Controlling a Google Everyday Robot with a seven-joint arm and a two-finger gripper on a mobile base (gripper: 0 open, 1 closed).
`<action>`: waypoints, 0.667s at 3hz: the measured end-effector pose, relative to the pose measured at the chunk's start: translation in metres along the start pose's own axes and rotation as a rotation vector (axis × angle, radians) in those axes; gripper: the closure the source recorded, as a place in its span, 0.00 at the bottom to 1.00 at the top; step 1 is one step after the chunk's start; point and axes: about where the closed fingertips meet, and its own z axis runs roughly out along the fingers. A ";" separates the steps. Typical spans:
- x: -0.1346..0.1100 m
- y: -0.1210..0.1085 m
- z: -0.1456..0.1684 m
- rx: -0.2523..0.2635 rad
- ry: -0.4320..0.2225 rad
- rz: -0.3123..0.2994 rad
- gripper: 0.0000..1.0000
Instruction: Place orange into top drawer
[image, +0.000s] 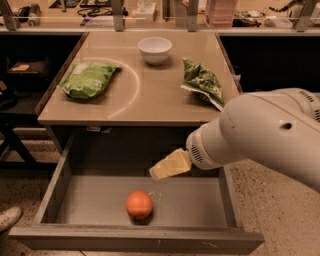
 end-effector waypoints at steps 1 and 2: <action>-0.015 -0.062 -0.055 0.149 -0.020 0.071 0.00; -0.023 -0.110 -0.116 0.296 -0.010 0.133 0.00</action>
Offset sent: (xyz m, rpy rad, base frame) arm 0.0271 -0.2005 0.1884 -0.2909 -0.1463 -0.4576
